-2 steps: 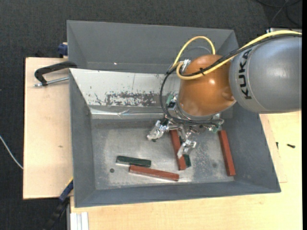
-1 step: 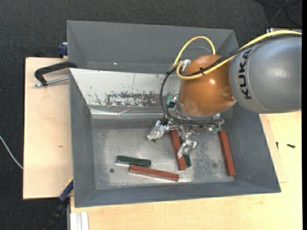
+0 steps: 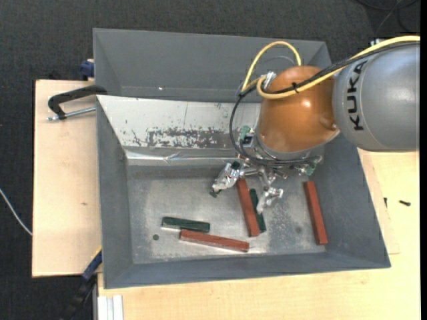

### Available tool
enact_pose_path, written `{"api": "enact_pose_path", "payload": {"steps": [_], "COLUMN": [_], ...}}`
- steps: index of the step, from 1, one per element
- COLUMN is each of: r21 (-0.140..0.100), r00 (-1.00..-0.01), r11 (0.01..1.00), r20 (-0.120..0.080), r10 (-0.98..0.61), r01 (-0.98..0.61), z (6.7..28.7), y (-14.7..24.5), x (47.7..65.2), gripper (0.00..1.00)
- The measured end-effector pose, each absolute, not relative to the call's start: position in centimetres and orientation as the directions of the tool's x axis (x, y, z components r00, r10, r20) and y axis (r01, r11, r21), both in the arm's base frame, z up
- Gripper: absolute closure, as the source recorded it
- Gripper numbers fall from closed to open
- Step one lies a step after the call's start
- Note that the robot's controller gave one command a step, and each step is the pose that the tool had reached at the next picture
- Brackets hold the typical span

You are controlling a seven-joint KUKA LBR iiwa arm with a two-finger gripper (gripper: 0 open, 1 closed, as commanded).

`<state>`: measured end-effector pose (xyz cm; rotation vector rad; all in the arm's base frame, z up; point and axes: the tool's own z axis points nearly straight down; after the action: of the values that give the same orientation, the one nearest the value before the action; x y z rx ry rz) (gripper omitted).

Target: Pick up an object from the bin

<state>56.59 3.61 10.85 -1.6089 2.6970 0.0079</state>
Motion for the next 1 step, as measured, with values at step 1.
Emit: {"api": "enact_pose_path", "payload": {"steps": [1], "r21": [-0.006], "r00": [-0.002], "r11": [0.002], "r20": [-0.008], "r10": [-1.0], "r01": [-1.0], "z": [7.83], "y": [-0.34], "x": [59.32], "gripper": [1.0]}}
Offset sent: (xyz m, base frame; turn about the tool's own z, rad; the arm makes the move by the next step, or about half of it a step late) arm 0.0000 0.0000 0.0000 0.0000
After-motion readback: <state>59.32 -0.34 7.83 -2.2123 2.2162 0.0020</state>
